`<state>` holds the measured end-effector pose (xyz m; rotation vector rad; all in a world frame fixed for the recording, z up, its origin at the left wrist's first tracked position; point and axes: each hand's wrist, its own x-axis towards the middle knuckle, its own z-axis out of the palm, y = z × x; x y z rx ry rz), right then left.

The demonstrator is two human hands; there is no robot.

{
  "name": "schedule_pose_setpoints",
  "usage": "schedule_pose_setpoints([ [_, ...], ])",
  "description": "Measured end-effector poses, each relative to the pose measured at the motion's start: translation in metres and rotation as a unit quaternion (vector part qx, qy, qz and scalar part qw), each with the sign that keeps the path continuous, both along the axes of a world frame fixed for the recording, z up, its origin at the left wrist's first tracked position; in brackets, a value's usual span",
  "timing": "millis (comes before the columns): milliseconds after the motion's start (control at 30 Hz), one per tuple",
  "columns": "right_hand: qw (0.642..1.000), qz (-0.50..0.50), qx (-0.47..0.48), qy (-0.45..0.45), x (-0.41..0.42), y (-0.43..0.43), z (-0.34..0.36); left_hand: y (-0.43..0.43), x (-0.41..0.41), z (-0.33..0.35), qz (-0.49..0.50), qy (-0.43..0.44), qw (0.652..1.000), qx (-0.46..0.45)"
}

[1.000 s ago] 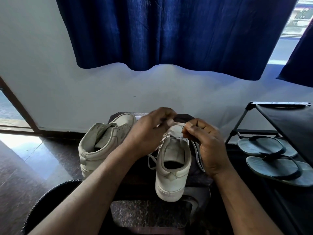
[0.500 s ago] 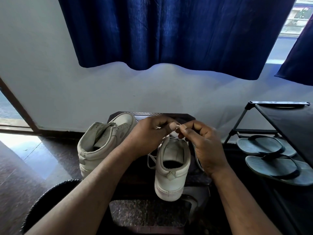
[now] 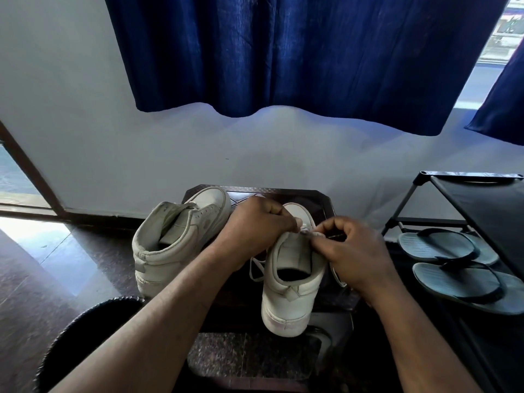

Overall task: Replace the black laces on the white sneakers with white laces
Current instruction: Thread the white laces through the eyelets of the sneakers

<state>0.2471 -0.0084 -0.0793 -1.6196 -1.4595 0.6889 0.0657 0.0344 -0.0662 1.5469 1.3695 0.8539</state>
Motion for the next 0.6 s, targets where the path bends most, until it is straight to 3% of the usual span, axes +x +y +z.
schedule_pose_setpoints([
  [133, 0.997, -0.028, -0.009, 0.069, 0.002, 0.001, -0.004, -0.001, 0.006, -0.002, 0.012, -0.026, 0.998, -0.064],
  [300, 0.99, -0.084, 0.002, 0.117, -0.005, 0.0, -0.008, 0.001, 0.013, -0.009, 0.028, -0.02, 0.997, -0.067],
  [600, 0.978, -0.137, 0.041, 0.155, -0.019, -0.001, -0.015, -0.001, 0.021, -0.021, 0.056, 0.106, 0.991, 0.065],
])
